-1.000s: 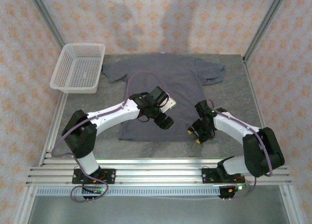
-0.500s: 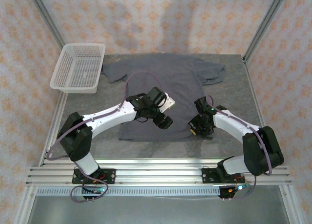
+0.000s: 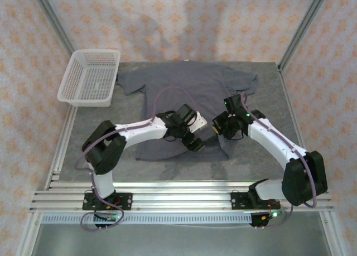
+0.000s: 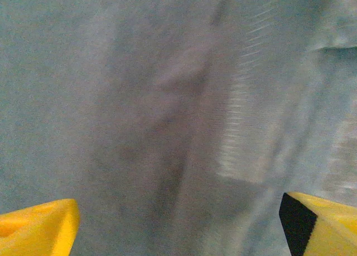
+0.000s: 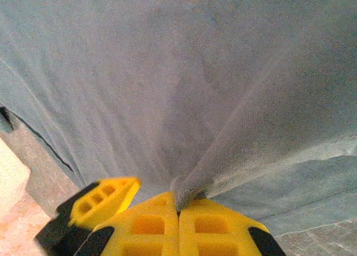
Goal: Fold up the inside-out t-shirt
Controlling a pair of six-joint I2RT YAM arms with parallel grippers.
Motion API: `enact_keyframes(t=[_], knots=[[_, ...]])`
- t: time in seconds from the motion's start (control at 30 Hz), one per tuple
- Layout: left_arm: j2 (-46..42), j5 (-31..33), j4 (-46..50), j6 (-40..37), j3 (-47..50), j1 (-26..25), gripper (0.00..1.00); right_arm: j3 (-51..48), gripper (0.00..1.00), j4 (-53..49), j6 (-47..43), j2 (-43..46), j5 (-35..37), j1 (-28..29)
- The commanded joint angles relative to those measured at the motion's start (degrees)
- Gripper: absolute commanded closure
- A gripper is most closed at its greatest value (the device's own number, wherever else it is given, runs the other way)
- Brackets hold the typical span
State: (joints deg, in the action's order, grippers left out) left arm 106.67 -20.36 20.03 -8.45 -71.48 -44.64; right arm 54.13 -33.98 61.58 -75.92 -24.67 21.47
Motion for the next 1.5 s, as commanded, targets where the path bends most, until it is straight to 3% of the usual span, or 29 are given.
enact_keyframes(t=[0.0, 0.13, 0.3, 0.33, 0.47, 0.5, 0.57, 0.63, 0.73, 0.8, 0.9, 1.0, 1.07, 1.17, 1.3, 1.37, 1.47], knots=[[1.54, 8.47, 0.48, 1.29, -2.89, -0.27, 0.07, 1.68, 1.00, -0.95, 1.68, 2.58, -0.05, -0.43], [2.40, 16.45, 1.98, 3.48, -2.41, 0.12, 0.16, 1.68, 1.00, -1.72, 1.72, 3.95, 0.23, -1.75], [-0.61, 21.72, 2.63, 8.30, -0.21, 3.66, 0.43, 1.13, 1.00, -4.90, -1.95, 4.73, 2.20, -3.98], [-1.49, 21.70, 2.80, 8.56, -0.02, 4.13, 0.49, 0.94, 1.00, -5.17, -2.81, 4.64, 2.62, -4.13], [-4.06, 15.50, 4.04, 10.77, -0.45, 6.25, 0.92, -0.06, 1.00, -1.82, -7.80, 4.31, 1.85, -3.41], [-4.59, 14.11, 4.05, 11.80, -0.54, 6.68, 1.00, -0.39, 0.96, 0.05, -9.80, 4.65, 1.48, -2.88], [-5.61, 11.42, 3.73, 13.84, -0.86, 7.49, 1.00, -0.85, 0.77, 2.93, -17.24, 6.89, 4.33, 0.19], [-6.24, 8.31, 3.53, 15.63, -1.59, 8.15, 1.00, -2.52, 0.65, 5.61, -24.91, 10.57, 10.39, 5.00], [-6.65, 5.58, 3.50, 17.30, -3.53, 8.52, 1.00, -9.18, 0.57, 15.90, -33.92, 15.61, 16.21, 11.87], [-6.40, 4.69, 4.40, 17.75, -5.43, 8.69, 1.00, -14.66, 0.57, 27.36, -40.27, 17.39, 15.63, 16.47], [-5.78, 4.17, 6.68, 18.79, -8.83, 9.34, 1.00, -20.85, 0.64, 43.21, -52.04, 15.14, 22.88, 25.39], [-5.84, 3.17, 8.74, 20.08, -12.35, 9.98, 1.00, -23.61, 0.78, 56.57, -60.68, 4.47, 29.28, 29.02], [-6.24, 2.71, 10.11, 20.08, -14.40, 10.10, 1.00, -22.09, 0.87, 62.48, -64.94, -3.60, 30.70, 29.44], [-7.29, 2.30, 12.18, 19.81, -16.75, 10.03, 1.00, -19.57, 0.99, 75.40, -70.84, -15.38, 38.44, 29.65], [-9.37, 1.90, 14.33, 19.29, -18.82, 10.10, 1.00, -13.63, 1.00, 86.67, -77.25, -29.08, 48.27, 28.29], [-10.42, 1.39, 15.45, 18.75, -19.45, 9.97, 1.00, -11.12, 1.00, 87.82, -76.69, -31.06, 50.86, 26.20], [-11.71, -0.57, 17.53, 17.55, -20.88, 10.01, 1.00, -9.63, 1.00, 83.92, -73.85, -28.66, 47.26, 21.26]])
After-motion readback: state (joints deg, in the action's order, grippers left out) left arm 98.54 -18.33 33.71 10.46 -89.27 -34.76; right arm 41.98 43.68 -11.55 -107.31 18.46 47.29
